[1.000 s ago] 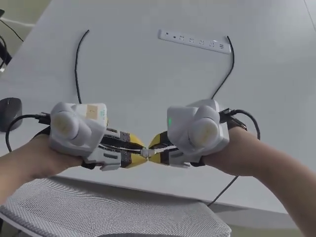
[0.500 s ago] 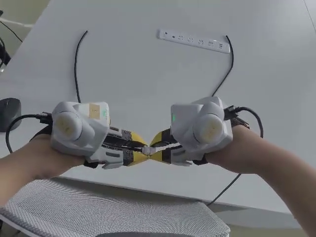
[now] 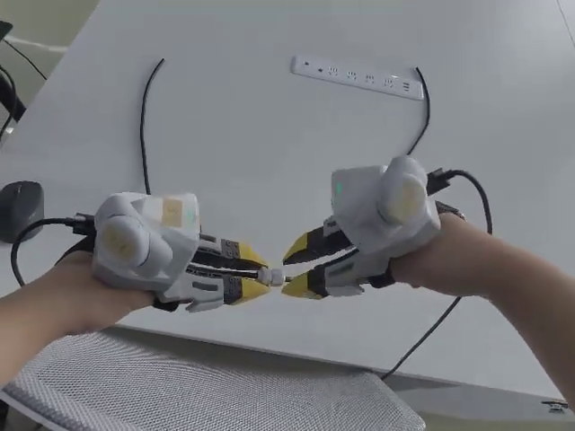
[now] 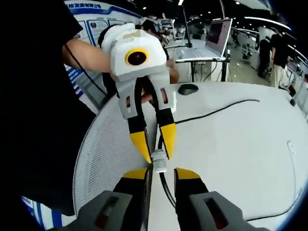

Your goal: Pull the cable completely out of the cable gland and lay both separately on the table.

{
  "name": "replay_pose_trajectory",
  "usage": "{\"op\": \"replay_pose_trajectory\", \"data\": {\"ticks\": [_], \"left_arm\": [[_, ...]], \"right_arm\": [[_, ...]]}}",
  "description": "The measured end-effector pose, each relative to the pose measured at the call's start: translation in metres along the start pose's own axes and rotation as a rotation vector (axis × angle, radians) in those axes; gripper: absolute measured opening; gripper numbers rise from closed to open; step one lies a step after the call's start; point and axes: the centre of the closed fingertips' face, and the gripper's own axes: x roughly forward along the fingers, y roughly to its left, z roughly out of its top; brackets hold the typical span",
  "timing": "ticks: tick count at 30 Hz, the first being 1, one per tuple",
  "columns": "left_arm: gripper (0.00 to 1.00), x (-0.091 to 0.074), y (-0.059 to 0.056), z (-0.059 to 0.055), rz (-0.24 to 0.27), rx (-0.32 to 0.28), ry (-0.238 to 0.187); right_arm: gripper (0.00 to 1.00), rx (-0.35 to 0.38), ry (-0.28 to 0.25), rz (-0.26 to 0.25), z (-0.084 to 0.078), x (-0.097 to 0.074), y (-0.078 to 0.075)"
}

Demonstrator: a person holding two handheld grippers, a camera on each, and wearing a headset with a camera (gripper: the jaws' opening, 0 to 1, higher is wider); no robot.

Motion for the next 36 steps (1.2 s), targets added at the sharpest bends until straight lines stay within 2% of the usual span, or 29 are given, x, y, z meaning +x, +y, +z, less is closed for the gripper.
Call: {"op": "replay_pose_trajectory", "data": {"ticks": [1,2,3,6,10,13,17,21,24,36], "left_arm": [[0.15,0.0,-0.001,0.001,0.0,0.019,-0.001],[0.15,0.0,-0.002,0.002,0.0,0.028,-0.002],[0.15,-0.001,-0.002,0.002,0.0,0.034,-0.002],[0.15,0.0,-0.001,0.002,0.006,0.068,0.006],[0.15,0.0,-0.001,0.005,0.008,0.101,0.009],[0.15,0.0,-0.002,0.006,0.005,0.117,0.008],[0.15,0.001,-0.005,0.001,-0.016,0.167,0.037],[0.15,0.001,-0.006,0.002,-0.02,0.181,0.035],[0.15,0.002,-0.007,0.003,-0.028,0.183,0.031],[0.15,0.004,-0.009,0.002,-0.049,0.205,0.049]], "right_arm": [[0.17,0.019,-0.009,0.03,0.001,-0.001,0.001],[0.16,0.041,-0.004,0.039,0.001,-0.003,-0.001],[0.16,0.025,-0.004,0.031,0.002,-0.004,-0.006],[0.2,0.05,-0.014,0.095,0.007,-0.003,-0.004],[0.16,0.07,0.023,0.158,-0.002,0.002,-0.002],[0.15,0.105,0.054,0.233,-0.008,0.004,0.006],[0.13,0.153,0.026,0.274,-0.005,0.007,0.006],[0.12,0.173,0.045,0.303,-0.01,0.01,0.009],[0.1,0.206,0.008,0.338,-0.005,0.011,0.014],[0.09,0.233,0.018,0.383,-0.004,0.011,0.022]]}}
